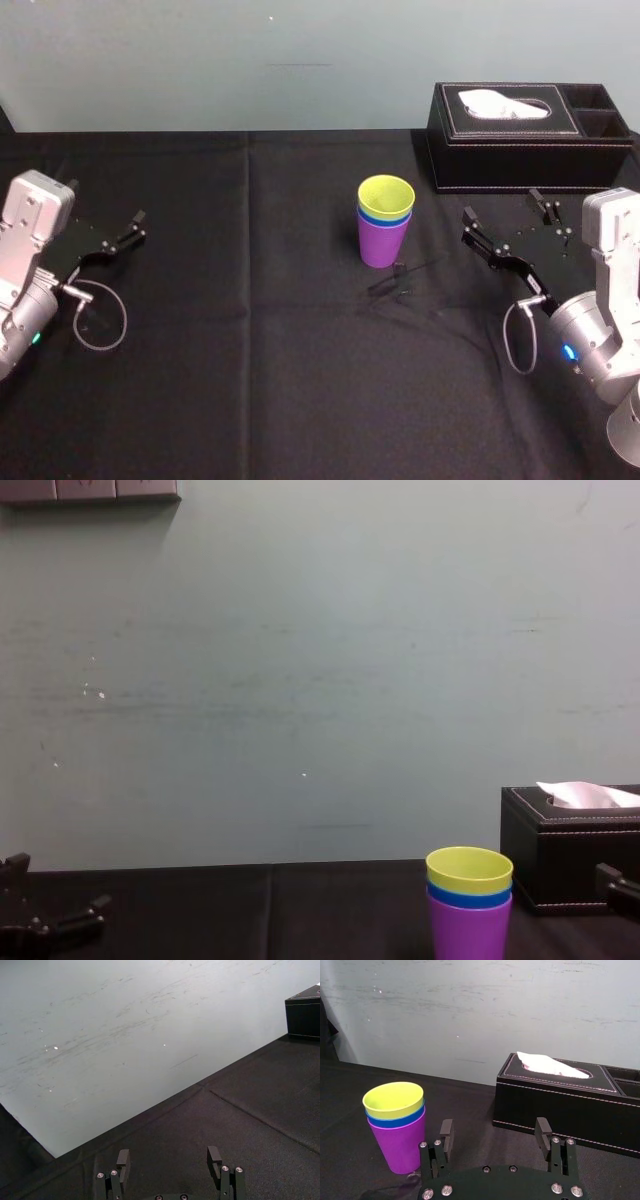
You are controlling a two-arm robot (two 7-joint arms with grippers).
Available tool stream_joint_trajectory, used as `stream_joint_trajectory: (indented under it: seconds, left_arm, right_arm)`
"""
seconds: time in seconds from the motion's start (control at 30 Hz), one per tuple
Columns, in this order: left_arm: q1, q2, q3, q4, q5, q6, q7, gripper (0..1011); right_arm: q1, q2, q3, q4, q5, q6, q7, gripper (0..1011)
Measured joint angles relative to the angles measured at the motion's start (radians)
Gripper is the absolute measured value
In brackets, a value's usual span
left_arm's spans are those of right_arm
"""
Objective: Stack the three plastic cups sequentially using one hand.
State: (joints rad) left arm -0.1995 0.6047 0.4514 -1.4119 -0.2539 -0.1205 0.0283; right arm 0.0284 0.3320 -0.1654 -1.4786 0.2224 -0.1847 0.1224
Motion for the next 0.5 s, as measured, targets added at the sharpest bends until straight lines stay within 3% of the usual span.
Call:
stream_joint_trajectory:
  seconds: [0.5]
  left_arm:
    - [0.000,0.000,0.000,0.000,0.000,0.000,0.000,1011]
  right_arm:
    - [0.000,0.000,0.000,0.000,0.000,0.000,0.000,1003]
